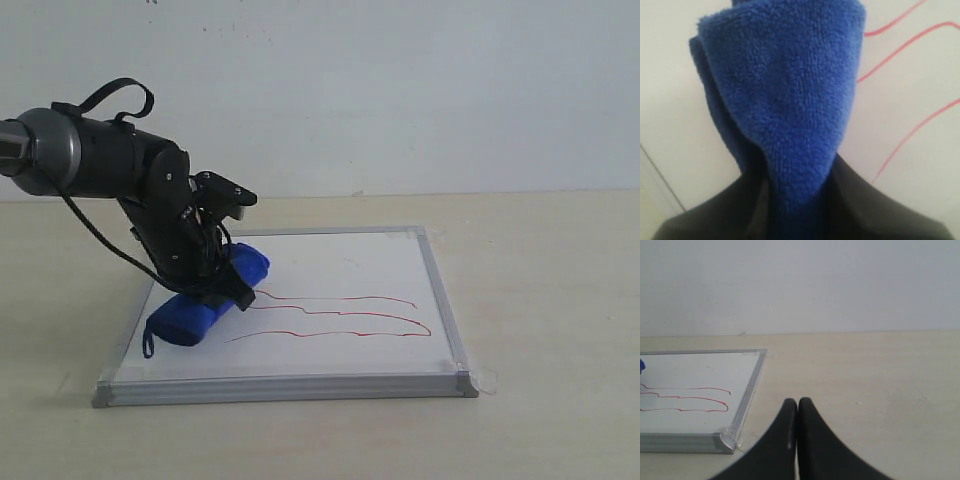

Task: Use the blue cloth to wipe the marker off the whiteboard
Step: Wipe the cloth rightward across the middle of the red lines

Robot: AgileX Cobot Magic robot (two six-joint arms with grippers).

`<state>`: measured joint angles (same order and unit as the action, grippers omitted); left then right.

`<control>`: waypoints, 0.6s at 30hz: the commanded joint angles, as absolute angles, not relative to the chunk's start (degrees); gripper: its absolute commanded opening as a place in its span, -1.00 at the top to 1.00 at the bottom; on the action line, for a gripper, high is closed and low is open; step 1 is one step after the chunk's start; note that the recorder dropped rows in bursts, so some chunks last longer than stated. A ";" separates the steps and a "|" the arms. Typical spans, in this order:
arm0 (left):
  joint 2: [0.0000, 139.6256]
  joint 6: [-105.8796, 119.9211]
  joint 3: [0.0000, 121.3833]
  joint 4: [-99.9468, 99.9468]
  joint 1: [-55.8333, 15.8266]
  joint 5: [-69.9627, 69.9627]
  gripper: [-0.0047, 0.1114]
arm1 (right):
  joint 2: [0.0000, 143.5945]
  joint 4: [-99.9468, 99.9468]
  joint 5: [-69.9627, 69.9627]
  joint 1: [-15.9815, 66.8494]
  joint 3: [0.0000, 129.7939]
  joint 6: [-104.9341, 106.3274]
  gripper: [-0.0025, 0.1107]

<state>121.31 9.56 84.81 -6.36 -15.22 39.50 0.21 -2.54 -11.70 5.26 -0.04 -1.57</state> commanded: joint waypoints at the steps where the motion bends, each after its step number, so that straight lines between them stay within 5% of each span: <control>1: 123.93 8.42 87.65 -7.74 -15.27 36.75 0.85 | 0.00 -2.43 -11.39 5.14 0.00 -1.34 0.96; 8: 132.24 8.01 99.65 -16.30 -16.11 51.03 0.85 | 0.00 -2.43 -11.39 5.14 0.00 -1.34 0.96; 18: 132.01 24.60 97.83 3.71 -20.07 53.91 0.85 | 0.00 -2.43 -11.39 5.14 0.00 -1.34 0.96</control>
